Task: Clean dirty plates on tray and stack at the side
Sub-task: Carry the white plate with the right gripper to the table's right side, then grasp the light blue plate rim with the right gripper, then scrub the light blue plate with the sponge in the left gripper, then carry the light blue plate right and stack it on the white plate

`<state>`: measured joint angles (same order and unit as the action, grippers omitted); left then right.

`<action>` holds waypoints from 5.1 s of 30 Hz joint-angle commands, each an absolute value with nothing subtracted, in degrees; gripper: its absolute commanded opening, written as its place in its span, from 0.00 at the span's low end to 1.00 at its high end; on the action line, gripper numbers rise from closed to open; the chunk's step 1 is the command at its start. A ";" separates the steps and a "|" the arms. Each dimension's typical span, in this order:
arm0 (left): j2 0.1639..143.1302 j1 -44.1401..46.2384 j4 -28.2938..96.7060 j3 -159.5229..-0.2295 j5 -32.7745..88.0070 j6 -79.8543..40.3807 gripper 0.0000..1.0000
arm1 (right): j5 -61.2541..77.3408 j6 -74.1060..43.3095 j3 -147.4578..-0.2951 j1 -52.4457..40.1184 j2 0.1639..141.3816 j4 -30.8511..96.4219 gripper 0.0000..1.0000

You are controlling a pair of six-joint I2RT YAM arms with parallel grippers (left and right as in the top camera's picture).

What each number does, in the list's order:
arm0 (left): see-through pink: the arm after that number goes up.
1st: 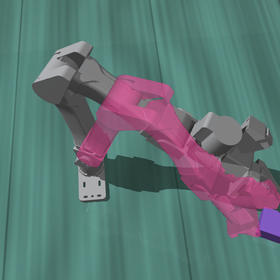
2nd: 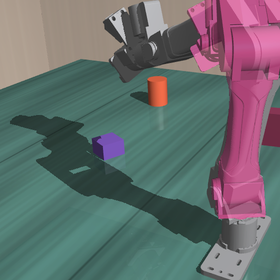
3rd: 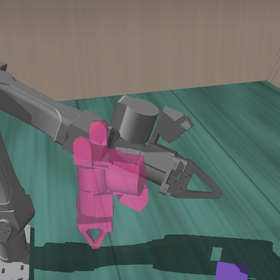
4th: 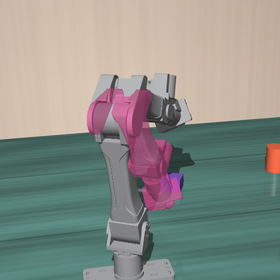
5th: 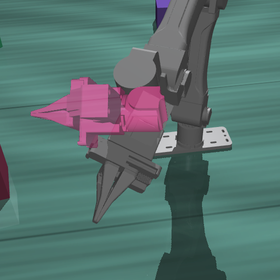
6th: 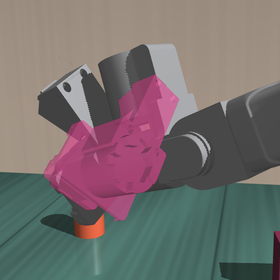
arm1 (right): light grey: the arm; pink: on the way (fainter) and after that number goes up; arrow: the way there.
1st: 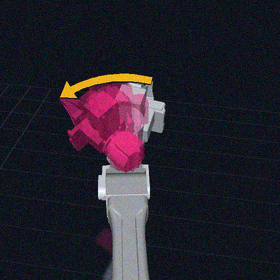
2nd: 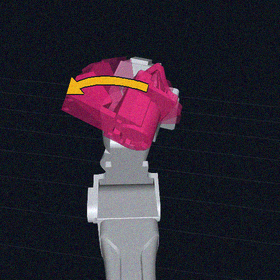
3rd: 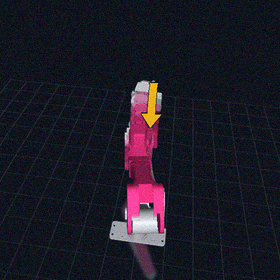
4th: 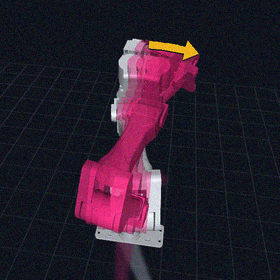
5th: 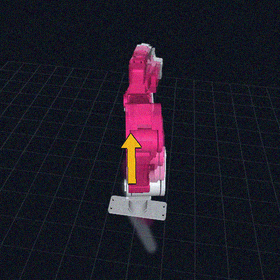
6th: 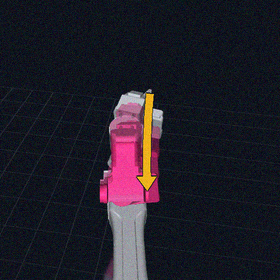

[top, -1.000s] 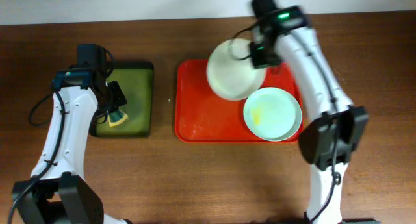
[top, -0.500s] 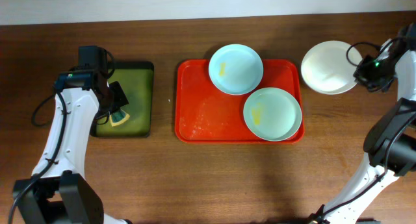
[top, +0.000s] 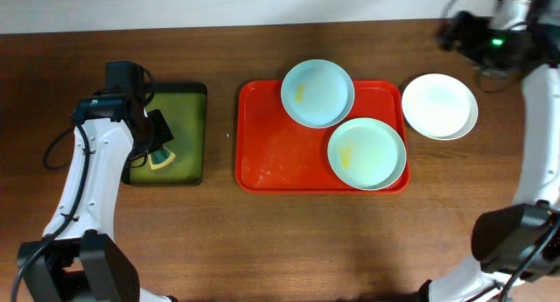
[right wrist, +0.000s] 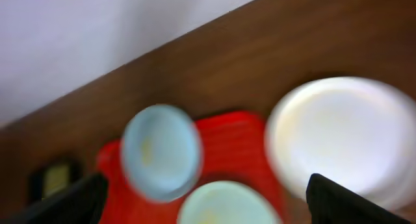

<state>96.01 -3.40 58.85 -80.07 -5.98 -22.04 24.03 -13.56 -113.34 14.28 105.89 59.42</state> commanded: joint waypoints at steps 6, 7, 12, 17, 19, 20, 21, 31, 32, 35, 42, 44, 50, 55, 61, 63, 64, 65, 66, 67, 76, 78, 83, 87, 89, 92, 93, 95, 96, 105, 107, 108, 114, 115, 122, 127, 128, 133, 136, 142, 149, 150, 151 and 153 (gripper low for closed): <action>95.02 -3.53 58.72 -79.75 -5.37 -21.32 0.00 | 0.82 -13.43 -113.06 -7.97 114.96 58.19 0.99; 95.02 -3.53 58.72 -79.75 -5.37 -21.32 0.00 | -0.80 -13.43 -113.06 -8.84 115.98 58.11 0.98; 95.02 -3.53 58.72 -79.75 -5.37 -21.32 0.00 | -1.10 -14.04 -113.06 -9.69 125.03 55.77 0.99; 95.02 -3.53 58.72 -79.75 -5.34 -21.32 0.00 | -1.13 -14.02 -113.06 -9.69 132.57 53.95 0.75; 95.02 -3.53 58.74 -79.75 -5.34 -21.32 0.00 | -0.45 -14.04 -113.06 -9.74 134.43 54.02 0.62; 95.02 -3.53 58.72 -79.75 -5.34 -21.32 0.00 | -0.49 -14.04 -113.06 -9.76 135.02 54.13 0.61; 95.02 -3.53 58.72 -79.75 -5.34 -21.32 0.00 | -0.49 -14.04 -113.06 -9.74 135.50 54.17 0.58; 95.02 -3.53 58.67 -79.75 -5.34 -21.34 0.00 | 3.07 -14.02 -112.66 -9.80 136.40 54.61 0.33; 95.02 -3.53 58.67 -79.75 -5.34 -21.34 0.00 | 3.73 -14.00 -112.55 -9.80 136.40 54.63 0.28; 95.02 -3.53 58.54 -79.75 -5.34 -21.34 0.00 | 8.75 -14.00 -112.51 -9.87 136.40 54.61 0.17; 95.02 -3.53 58.54 -79.75 -5.34 -21.34 0.00 | 9.91 -12.36 -112.12 -15.20 136.40 56.84 0.04; 95.02 -3.53 58.52 -79.75 -5.32 -21.34 0.00 | 9.93 -12.27 -111.90 -16.88 136.40 59.16 0.04; 96.57 -3.25 55.00 -79.26 -2.11 -21.37 0.00 | 9.87 -12.29 -111.63 -20.58 136.40 67.85 0.04; 104.25 -2.87 34.46 -70.91 -2.35 -21.37 0.00 | 8.12 -12.27 -108.73 -20.62 136.40 68.12 0.04; 116.57 -2.90 27.62 -70.81 -2.39 -21.34 0.00 | 8.16 -12.29 -106.02 -20.60 136.40 66.57 0.04; 116.25 -2.90 27.94 -71.55 -2.31 -21.34 0.00 | 8.14 -12.27 -106.02 -20.56 136.40 66.02 0.04; 114.17 -2.90 30.22 -73.32 -2.31 -21.34 0.00 | 7.11 -12.27 -106.56 -20.47 136.16 66.26 0.04; 111.50 -2.90 31.94 -74.72 -2.31 -21.34 0.00 | 6.66 -12.27 -107.48 -20.45 135.98 66.70 0.04; 108.84 -2.74 33.36 -75.72 -2.07 -21.32 0.00 | 6.63 -12.27 -108.60 -20.45 135.92 67.11 0.04; 104.92 -2.66 34.83 -76.51 -0.36 -21.32 0.00 | 6.61 -12.25 -110.10 -20.45 135.85 67.57 0.04; 96.33 9.02 35.90 -75.02 14.06 -23.53 0.00 | 0.82 -12.53 -116.16 -20.51 135.70 68.55 0.04; 97.78 14.09 33.54 -75.02 8.40 -27.83 0.00 | 2.02 -12.51 -115.79 -20.56 135.72 68.31 0.04; 105.69 21.98 24.36 -75.02 7.44 -27.83 0.00 | 5.80 -12.51 -112.60 -20.51 136.05 67.00 0.04; 112.84 22.46 21.30 -75.05 7.70 -30.24 0.00 | 7.53 -12.51 -108.51 -20.45 136.35 63.79 0.04; 115.22 22.92 19.57 -75.05 7.68 -30.41 0.00 | 8.14 -12.51 -107.85 -20.45 136.35 63.26 0.04; 118.41 23.27 19.27 -75.05 6.13 -30.35 0.00 | 8.40 -12.51 -107.31 -20.45 136.35 62.89 0.04; 118.85 23.27 20.34 -75.05 1.91 -30.35 0.00 | 8.38 -12.51 -107.31 -20.45 136.35 62.98 0.04; 118.26 22.61 24.08 -75.07 -6.94 -29.91 0.00 | 8.38 -12.51 -107.28 -20.45 136.35 63.20 0.04; 117.40 21.98 26.15 -75.18 -10.52 -29.91 0.00 | 8.38 -12.51 -107.28 -20.45 136.35 63.29 0.04; 110.50 23.97 24.86 -75.09 8.78 -33.65 0.00 | 8.40 -12.53 -107.28 -20.45 136.35 62.48 0.04; 114.34 24.88 25.32 -75.07 6.13 -33.63 0.00 | 8.36 -12.51 -107.28 -20.45 136.35 63.22 0.04; 116.51 24.86 26.72 -75.05 3.42 -33.61 0.00 | 8.36 -12.49 -107.28 -20.45 136.35 63.46 0.04; 115.68 24.18 34.41 -75.90 -19.00 -30.79 0.00 | 1.63 -12.27 -109.36 -19.75 135.68 65.78 0.04; 112.64 23.53 34.68 -76.73 -16.88 -30.74 0.00 | -0.47 -12.25 -111.31 -19.77 135.24 67.20 0.04; 93.27 18.61 42.22 -77.41 -8.38 -29.85 0.00 | -22.98 -8.38 -135.57 -22.57 131.83 83.24 0.04; 93.30 8.75 52.34 -76.86 -8.78 -29.06 0.00 | -60.45 -8.34 -141.71 -35.33 131.81 88.88 0.04; 93.30 7.03 53.10 -76.86 -8.78 -27.05 0.00 | -67.90 -8.34 -141.71 -38.52 131.81 89.38 0.04; 93.30 1.67 55.96 -76.86 -8.78 -25.56 0.00 | -84.68 -7.92 -141.71 -48.49 131.81 89.65 0.04; 93.30 1.69 56.01 -76.86 -8.80 -25.56 0.00 | -80.27 -7.99 -141.69 -46.57 131.83 89.36 0.04; 93.30 1.69 56.05 -75.77 -8.80 -25.12 0.00 | 1.34 -7.94 -141.64 -6.17 131.83 80.79 0.04; 93.30 1.69 54.52 -75.77 -8.75 -25.17 0.00 | 15.90 -7.97 -128.14 32.84 132.53 73.45 0.04; 93.30 1.69 54.30 -75.79 -8.73 -25.17 0.00 | 15.92 -7.97 -124.44 33.80 132.53 71.09 0.04; 93.30 1.72 54.02 -75.79 -8.67 -25.19 0.00 | 15.90 -7.97 -121.30 33.82 132.53 68.90 0.04; 93.30 1.69 53.63 -75.79 -8.32 -25.17 0.00 | 16.08 -7.94 -115.94 32.82 132.53 64.58 0.06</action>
<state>93.76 1.96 53.95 -76.16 -8.78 -25.93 14.66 -7.75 -118.67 34.59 133.29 66.92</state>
